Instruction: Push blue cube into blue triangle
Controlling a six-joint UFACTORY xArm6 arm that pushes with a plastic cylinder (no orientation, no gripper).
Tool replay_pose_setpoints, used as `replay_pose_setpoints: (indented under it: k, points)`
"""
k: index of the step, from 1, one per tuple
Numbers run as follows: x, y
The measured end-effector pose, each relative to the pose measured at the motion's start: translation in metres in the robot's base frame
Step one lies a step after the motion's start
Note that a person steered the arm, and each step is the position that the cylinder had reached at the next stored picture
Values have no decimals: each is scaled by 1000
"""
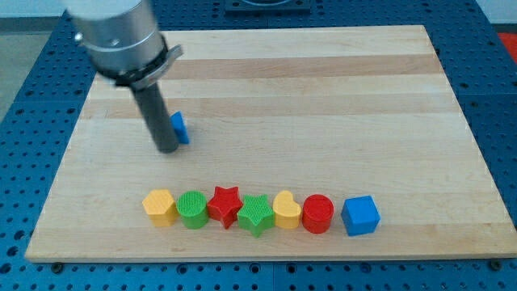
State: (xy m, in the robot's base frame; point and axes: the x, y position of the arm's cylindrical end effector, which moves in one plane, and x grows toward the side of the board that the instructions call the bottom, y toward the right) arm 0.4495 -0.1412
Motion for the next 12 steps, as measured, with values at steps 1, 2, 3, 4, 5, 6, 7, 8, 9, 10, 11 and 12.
replay_pose_setpoints:
  k: [1,2,3,4,5,6,7,8,9,10,11,12]
  points:
    - [-44,24]
    - [-81,48]
    - [-77,112]
    - [-63,208]
    - [-12,316]
    - [63,386]
    - [120,422]
    - [149,426]
    - [150,366]
    - [150,296]
    - [150,263]
    - [134,237]
